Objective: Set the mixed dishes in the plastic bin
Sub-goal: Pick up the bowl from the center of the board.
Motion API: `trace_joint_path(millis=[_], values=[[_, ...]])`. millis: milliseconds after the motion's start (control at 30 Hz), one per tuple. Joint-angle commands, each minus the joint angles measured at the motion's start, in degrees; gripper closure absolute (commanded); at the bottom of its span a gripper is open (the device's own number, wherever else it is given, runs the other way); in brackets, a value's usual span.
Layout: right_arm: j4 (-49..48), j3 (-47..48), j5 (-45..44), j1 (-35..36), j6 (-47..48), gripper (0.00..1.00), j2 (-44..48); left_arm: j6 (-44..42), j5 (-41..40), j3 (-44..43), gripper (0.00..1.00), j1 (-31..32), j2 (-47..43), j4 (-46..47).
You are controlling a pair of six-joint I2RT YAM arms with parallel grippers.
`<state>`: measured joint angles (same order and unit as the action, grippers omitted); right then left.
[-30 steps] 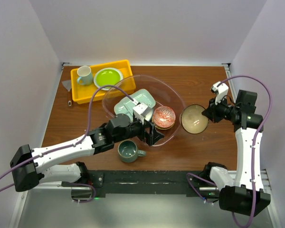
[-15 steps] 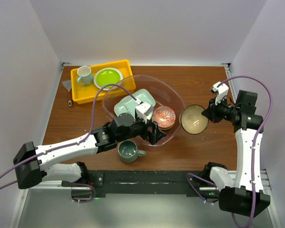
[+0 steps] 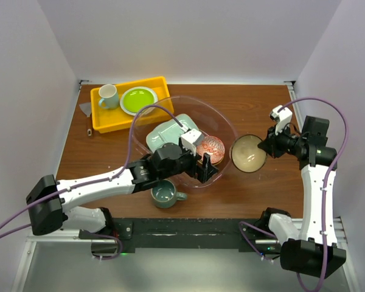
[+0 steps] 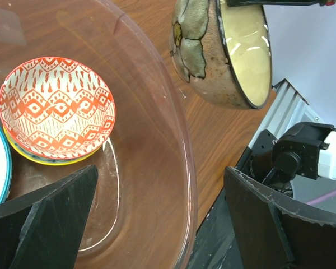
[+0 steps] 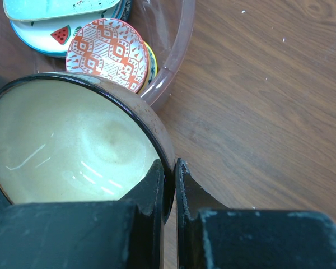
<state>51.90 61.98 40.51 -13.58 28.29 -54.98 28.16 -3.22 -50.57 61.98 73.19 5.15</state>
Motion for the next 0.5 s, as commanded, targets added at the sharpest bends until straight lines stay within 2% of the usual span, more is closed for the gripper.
trace_joint_path(millis=[0, 467], values=[[-2.86, 0.87, 5.45, -0.21, -0.78, 1.00, 1.98, 1.28, -2.14, -3.40, 0.00, 0.43, 1.16, 3.20], [-2.95, 0.60, 5.72, -0.13, -0.87, 1.00, 2.07, 4.18, -5.83, -8.94, 0.00, 2.18, 7.23, 3.55]])
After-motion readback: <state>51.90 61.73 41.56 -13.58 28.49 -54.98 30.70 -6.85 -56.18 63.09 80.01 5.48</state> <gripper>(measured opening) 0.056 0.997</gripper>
